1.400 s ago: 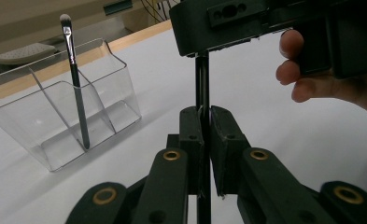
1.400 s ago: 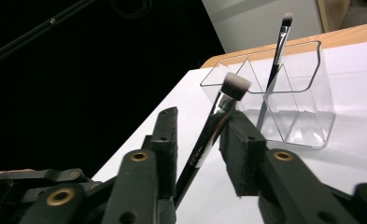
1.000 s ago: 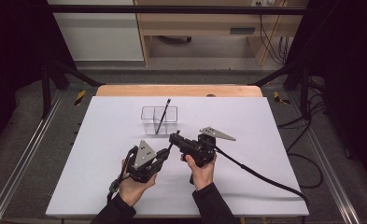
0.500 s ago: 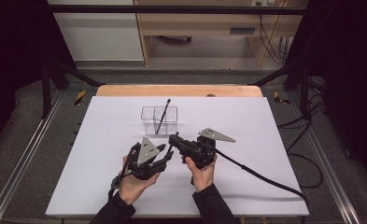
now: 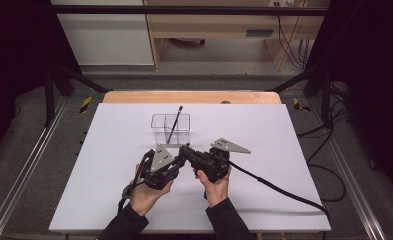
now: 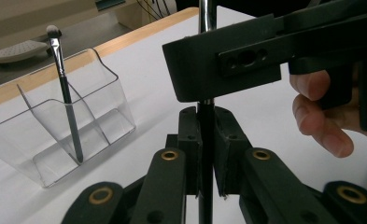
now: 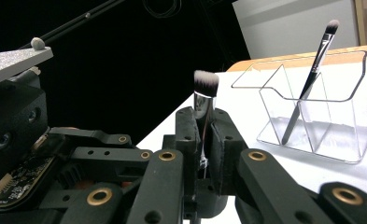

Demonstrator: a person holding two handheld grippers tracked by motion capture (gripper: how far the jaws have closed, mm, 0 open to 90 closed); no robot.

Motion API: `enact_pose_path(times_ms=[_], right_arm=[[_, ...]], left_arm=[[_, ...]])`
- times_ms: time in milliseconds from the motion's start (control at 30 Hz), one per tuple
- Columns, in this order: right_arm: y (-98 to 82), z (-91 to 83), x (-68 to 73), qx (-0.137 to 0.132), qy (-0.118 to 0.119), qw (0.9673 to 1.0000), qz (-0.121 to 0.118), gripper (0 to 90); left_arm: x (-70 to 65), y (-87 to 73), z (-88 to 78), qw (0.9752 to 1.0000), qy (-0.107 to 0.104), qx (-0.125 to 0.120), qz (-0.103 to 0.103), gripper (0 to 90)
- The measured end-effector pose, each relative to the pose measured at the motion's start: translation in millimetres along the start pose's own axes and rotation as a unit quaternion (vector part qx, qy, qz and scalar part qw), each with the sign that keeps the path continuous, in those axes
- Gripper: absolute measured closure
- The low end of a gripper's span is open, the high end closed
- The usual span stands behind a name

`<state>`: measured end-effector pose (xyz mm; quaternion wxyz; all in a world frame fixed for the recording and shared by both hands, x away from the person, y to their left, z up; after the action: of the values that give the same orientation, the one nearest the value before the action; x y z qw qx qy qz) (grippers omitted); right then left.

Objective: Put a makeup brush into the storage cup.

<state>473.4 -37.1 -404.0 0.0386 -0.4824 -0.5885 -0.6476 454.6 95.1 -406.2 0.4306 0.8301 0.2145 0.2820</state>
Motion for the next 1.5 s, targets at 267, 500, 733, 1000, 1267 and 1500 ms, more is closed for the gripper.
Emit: enact_pose_path(times_ms=[267, 500, 733, 1000, 1267, 1500], right_arm=[[0.3, -0.7, 0.3, -0.01, -0.006, 0.9999, -0.008, 74.2], [4.4, -6.5, 1.2, -0.007, -0.016, 0.9992, -0.037, 49.9], [11.5, -14.8, -0.5, 0.001, -0.043, 0.996, -0.079, 34.4], [17.2, -24.9, -10.2, 0.01, -0.077, 0.9911, -0.108, 21.9], [16.7, -39.3, -25.4, 0.022, -0.109, 0.9871, -0.115, 12.0], [16.0, -55.8, -43.4, 0.027, -0.14, 0.9826, -0.119, 9.1]], left_arm=[[1.3, -1.2, -1.7, 1.0, 0.005, -0.004, -0.005, 83.0], [12.0, -8.1, -4.7, 0.9997, 0.014, 0.001, -0.018, 83.0], [21.0, -13.4, -10.6, 0.9995, 0.021, 0.001, -0.025, 83.0], [32.9, -17.5, -19.2, 0.9987, 0.027, -0.006, -0.042, 82.9], [42.3, -18.9, -26.4, 0.998, 0.033, -0.013, -0.053, 82.9], [49.4, -17.1, -33.0, 0.9971, 0.037, -0.024, -0.063, 82.9]])
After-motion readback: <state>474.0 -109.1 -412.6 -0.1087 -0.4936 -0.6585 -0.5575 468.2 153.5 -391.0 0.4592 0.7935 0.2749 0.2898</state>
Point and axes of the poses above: each handheld gripper's, and its own axes: z roughly forward along the jaws, y roughly out of its top, x roughly to its left, the point moved 4 cm from there along z, roughly forward along the jaws, and after that the axes turned 14 degrees about z, right-handed, at the moved point
